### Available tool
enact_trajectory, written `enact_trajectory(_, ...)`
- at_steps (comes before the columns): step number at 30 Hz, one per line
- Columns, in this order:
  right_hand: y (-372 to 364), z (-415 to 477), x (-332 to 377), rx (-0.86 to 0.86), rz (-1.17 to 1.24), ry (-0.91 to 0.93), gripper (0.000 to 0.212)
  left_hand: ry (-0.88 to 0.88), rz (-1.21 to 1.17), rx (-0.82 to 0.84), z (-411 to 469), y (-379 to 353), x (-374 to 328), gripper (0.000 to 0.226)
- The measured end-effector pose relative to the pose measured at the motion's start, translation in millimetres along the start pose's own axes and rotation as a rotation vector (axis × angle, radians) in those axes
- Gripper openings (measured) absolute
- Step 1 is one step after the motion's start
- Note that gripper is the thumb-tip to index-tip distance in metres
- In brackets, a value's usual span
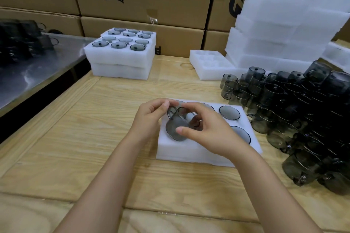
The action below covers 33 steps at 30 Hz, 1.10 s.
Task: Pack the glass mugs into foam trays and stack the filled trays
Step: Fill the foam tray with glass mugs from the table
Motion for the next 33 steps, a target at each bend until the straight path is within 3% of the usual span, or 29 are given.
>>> enact_trajectory(6, 1, 7, 11, 0.067, -0.289, 0.034, 0.056, 0.121, -0.028, 0.093, 2, 2, 17, 0.032)
enact_trajectory(9, -1, 6, 22, 0.044, -0.447, 0.034, 0.056, 0.096, 0.014, 0.063, 3, 5, 22, 0.032)
enact_trajectory(14, -23, 6, 35, 0.04, -0.794, 0.077, 0.037, 0.093, 0.029, 0.036, 5, 5, 24, 0.032)
enact_trajectory(16, -21, 9, 37, 0.106, -0.773, 0.056, 0.03, 0.1, 0.033, 0.028, 4, 4, 23, 0.028)
enact_trajectory(18, -16, 10, 36, 0.174, -0.717, 0.039, 0.04, 0.088, 0.03, -0.008, 4, 2, 19, 0.026)
enact_trajectory(21, -10, 25, 35, 0.05, -0.567, 0.035, 0.044, -0.038, -0.031, -0.053, 3, -3, -1, 0.027)
enact_trajectory(23, -18, 40, 28, 0.052, -0.602, 0.0, 0.049, -0.116, -0.047, 0.008, 0, -9, -13, 0.032)
enact_trajectory(26, -40, 46, 10, 0.274, -0.836, -0.075, 0.067, -0.137, 0.285, 0.166, -2, -20, -12, 0.037)
enact_trajectory(28, -47, 45, 0, 0.307, -0.965, -0.082, 0.076, -0.047, 0.51, 0.254, -3, -23, 0, 0.044)
enact_trajectory(33, -51, 49, -5, 0.281, -1.068, -0.102, 0.083, 0.046, 0.517, 0.259, 0, -23, 6, 0.037)
Point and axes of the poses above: each hand's wrist, its own z-axis towards the middle knuckle, its own y-axis out of the back of the hand, x = y × z, the point moved 4 cm from there along z, towards the middle knuckle, and after that the axes turned 6 degrees about -z, right-handed, at the moved point
